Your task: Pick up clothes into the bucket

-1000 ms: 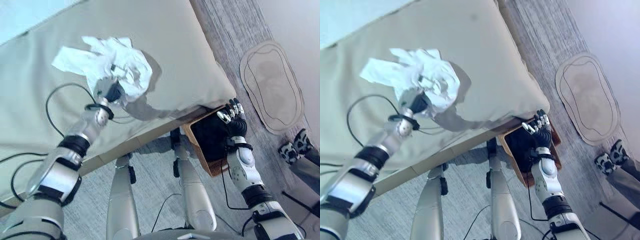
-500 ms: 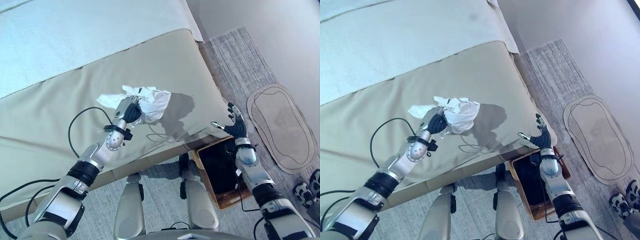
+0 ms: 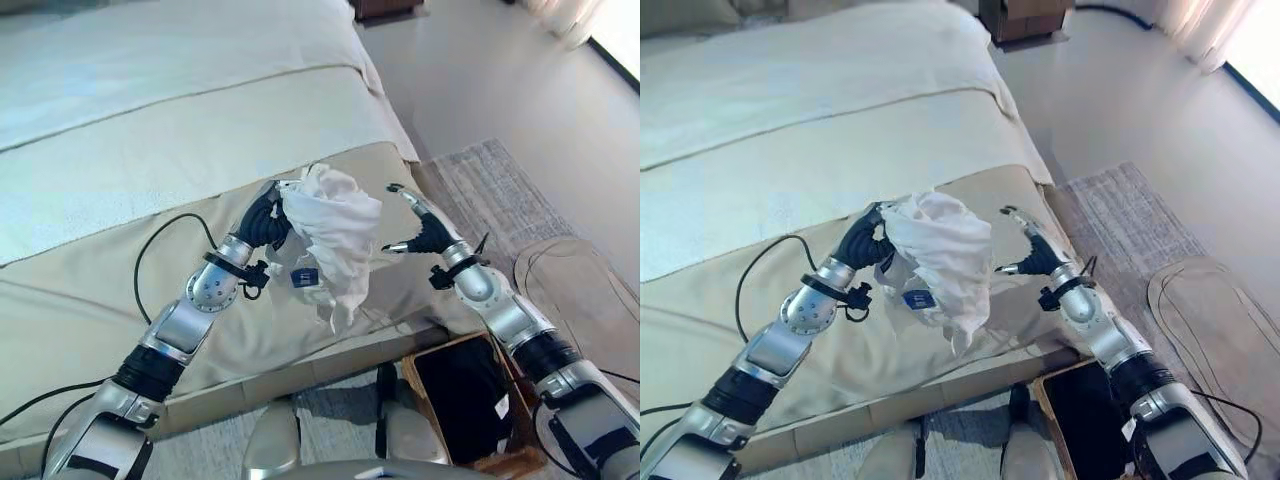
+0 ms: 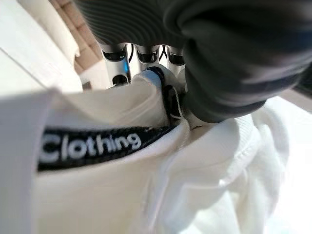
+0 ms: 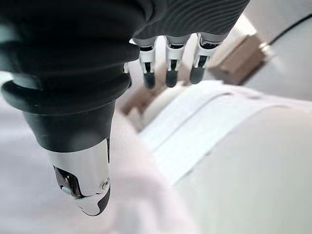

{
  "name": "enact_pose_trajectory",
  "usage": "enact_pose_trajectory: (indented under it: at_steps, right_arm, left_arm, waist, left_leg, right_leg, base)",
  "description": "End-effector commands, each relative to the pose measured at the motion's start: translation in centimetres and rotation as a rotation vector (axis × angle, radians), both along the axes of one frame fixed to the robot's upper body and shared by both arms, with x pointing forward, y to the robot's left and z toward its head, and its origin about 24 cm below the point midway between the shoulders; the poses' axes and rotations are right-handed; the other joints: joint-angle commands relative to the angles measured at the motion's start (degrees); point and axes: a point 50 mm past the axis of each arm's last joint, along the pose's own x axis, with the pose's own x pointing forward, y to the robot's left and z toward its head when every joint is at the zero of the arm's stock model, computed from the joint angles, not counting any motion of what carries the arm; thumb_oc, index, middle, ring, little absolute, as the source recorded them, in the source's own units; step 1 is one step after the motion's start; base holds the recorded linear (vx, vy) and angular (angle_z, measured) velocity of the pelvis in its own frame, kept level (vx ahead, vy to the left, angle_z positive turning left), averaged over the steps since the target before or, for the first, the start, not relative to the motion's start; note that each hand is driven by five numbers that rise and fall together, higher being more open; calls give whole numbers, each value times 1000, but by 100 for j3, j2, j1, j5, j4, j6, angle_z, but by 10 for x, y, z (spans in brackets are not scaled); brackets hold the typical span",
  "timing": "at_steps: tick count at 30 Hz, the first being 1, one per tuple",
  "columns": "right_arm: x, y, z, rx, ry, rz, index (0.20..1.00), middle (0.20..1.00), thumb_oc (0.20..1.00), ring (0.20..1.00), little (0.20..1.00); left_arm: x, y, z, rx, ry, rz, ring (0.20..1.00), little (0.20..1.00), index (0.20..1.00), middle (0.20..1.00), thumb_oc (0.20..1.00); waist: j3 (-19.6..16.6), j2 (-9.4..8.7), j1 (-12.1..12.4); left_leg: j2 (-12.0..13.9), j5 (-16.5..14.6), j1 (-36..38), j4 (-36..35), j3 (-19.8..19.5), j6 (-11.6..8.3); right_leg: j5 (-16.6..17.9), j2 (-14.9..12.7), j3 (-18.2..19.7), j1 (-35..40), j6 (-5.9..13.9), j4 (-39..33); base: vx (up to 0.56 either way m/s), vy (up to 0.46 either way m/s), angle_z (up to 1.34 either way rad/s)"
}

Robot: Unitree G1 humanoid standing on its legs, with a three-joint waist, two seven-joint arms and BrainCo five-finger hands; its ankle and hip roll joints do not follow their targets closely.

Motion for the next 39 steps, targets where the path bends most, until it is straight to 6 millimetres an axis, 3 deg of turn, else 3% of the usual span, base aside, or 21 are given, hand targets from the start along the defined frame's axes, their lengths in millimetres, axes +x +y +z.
enact_pose_trajectory:
  at_steps: [1, 5, 13, 19, 23, 29, 30, 31, 35, 37, 39]
  right_arm:
    - [-10, 31, 4, 8, -7, 169, 1000, 1000, 1000, 1000, 1000]
    - [-22, 51, 1, 100, 61, 284, 1000, 1000, 1000, 1000, 1000]
    - [-40, 68, -4, 227, 200, 437, 1000, 1000, 1000, 1000, 1000]
    - [-43, 74, -23, 250, 281, 417, 1000, 1000, 1000, 1000, 1000]
    - [-43, 82, -41, 425, 353, 319, 1000, 1000, 1000, 1000, 1000]
    - [-47, 83, -34, 506, 358, 331, 1000, 1000, 1000, 1000, 1000]
    - [-53, 120, -33, 671, 454, 482, 567, 567, 567, 567, 567]
    - [-45, 99, -38, 479, 352, 367, 200, 200, 200, 200, 200]
    - [-42, 89, -47, 481, 378, 312, 200, 200, 200, 200, 200]
    - [-47, 85, -67, 469, 449, 263, 200, 200, 200, 200, 200]
    - [-52, 76, -73, 473, 468, 241, 200, 200, 200, 200, 200]
  left_arm:
    - [-15, -3, 19, -147, -51, -124, 200, 200, 200, 200, 200]
    - [-21, -7, 18, -178, -23, -176, 200, 200, 200, 200, 200]
    - [-26, -8, 9, -184, 22, -191, 200, 200, 200, 200, 200]
    - [-27, -12, 5, -213, 42, -207, 200, 200, 200, 200, 200]
    - [-32, -25, 7, -262, 36, -231, 200, 200, 200, 200, 200]
    - [-33, -36, 4, -292, 87, -282, 200, 200, 200, 200, 200]
    - [-34, -51, 2, -335, 114, -343, 200, 200, 200, 200, 200]
    - [-34, -44, 2, -345, 116, -336, 200, 200, 200, 200, 200]
    - [-35, -39, 3, -365, 116, -328, 200, 200, 200, 200, 200]
    - [-34, -41, 1, -356, 123, -327, 200, 200, 200, 200, 200]
    - [-33, -37, 3, -342, 109, -314, 200, 200, 200, 200, 200]
  waist:
    - [-662, -168, 180]
    - [-790, -158, 180]
    - [-1009, -178, 167]
    - [-1077, -179, 152]
    - [-1098, -145, 141]
    - [-1095, -147, 103]
    - [-1071, -121, 144]
    - [-1074, -126, 144]
    - [-1110, -119, 146]
    - [-1147, -109, 124]
    - [-1148, -104, 102]
  left_leg:
    - [83, 0, -67, 202, -141, 10]
    - [93, 11, 97, 150, -133, 16]
    - [126, -62, 349, 71, -104, 26]
    - [148, -76, 437, 22, -94, 21]
    - [134, -90, 450, 22, -81, 31]
    - [105, -101, 431, 26, -71, 50]
    - [94, -111, 459, 31, -92, 52]
    - [79, -84, 422, 17, -103, 43]
    - [65, -82, 442, -6, -98, 38]
    - [62, -79, 454, -15, -94, 31]
    - [63, -65, 460, -20, -91, 18]
  right_leg:
    - [-740, -34, -181, 92, -1, 752]
    - [-751, -45, -202, 245, -6, 743]
    - [-795, -43, -215, 492, -4, 654]
    - [-810, -41, -230, 590, -6, 596]
    - [-787, -48, -243, 641, 3, 535]
    - [-769, -74, -246, 640, 8, 526]
    - [-785, -89, -250, 681, -1, 536]
    - [-775, -97, -268, 657, 15, 532]
    - [-770, -108, -270, 676, 23, 525]
    - [-775, -112, -282, 685, 24, 535]
    - [-777, -112, -290, 692, 23, 541]
  base:
    - [153, -47, 2]
    - [60, -11, 2]
    - [48, -8, 0]
    - [15, -4, 0]
    - [0, 0, 0]
    - [0, 0, 0]
    - [0, 0, 0]
    - [0, 0, 0]
    - [0, 0, 0]
    - [0, 0, 0]
    - [0, 0, 0]
